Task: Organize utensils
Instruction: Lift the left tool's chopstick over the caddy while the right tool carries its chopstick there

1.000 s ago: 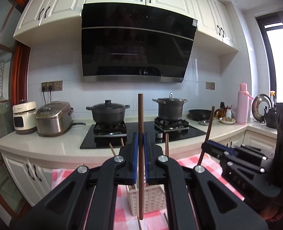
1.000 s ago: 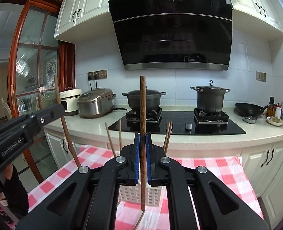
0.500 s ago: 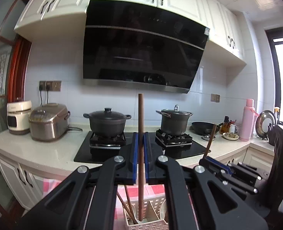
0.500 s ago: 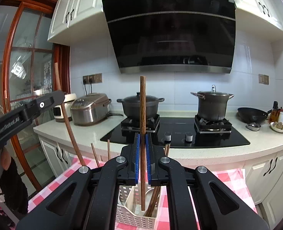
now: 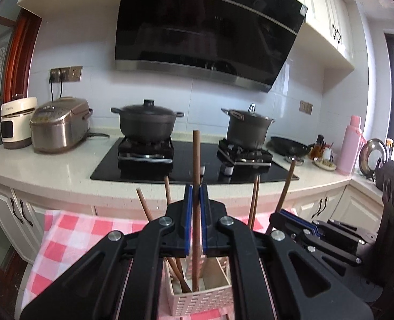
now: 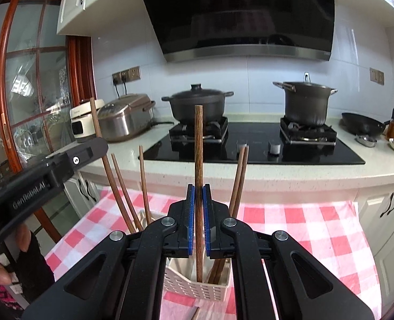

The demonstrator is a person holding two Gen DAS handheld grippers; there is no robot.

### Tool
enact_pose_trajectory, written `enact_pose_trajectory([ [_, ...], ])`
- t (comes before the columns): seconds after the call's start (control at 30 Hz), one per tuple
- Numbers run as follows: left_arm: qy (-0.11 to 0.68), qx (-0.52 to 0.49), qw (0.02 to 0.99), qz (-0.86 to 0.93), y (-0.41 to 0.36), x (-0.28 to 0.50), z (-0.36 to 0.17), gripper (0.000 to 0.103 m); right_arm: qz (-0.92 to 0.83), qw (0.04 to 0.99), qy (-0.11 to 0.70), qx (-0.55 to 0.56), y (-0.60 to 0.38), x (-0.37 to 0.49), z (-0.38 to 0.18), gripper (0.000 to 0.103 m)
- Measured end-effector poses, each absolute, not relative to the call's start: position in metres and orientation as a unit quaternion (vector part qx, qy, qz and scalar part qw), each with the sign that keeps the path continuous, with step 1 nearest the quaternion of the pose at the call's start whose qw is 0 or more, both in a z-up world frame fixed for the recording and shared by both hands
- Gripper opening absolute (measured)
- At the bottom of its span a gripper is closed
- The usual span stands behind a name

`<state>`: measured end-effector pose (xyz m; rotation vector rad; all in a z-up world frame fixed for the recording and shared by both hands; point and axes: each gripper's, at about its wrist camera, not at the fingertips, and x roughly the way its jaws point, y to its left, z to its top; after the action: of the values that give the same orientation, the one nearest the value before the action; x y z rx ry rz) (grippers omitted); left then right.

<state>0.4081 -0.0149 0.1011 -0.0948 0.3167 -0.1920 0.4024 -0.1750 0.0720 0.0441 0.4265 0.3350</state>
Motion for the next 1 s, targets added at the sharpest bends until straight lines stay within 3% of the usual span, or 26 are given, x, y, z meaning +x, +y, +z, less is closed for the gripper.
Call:
enact_pose_trajectory([
  [0.87, 0.2, -0.03, 0.978, -0.05, -0.01, 0.431, 0.057, 0.007, 0.157, 0.956, 0.245, 0.046, -0.174, 0.44, 0.047, 0.007],
  [1.0, 0.201, -0.038, 0.978, -0.045, -0.005, 0.432, 0.055, 0.012, 0.156, 0.956, 0.244, 0.045, -0.177, 0.438, 0.048, 0.017],
])
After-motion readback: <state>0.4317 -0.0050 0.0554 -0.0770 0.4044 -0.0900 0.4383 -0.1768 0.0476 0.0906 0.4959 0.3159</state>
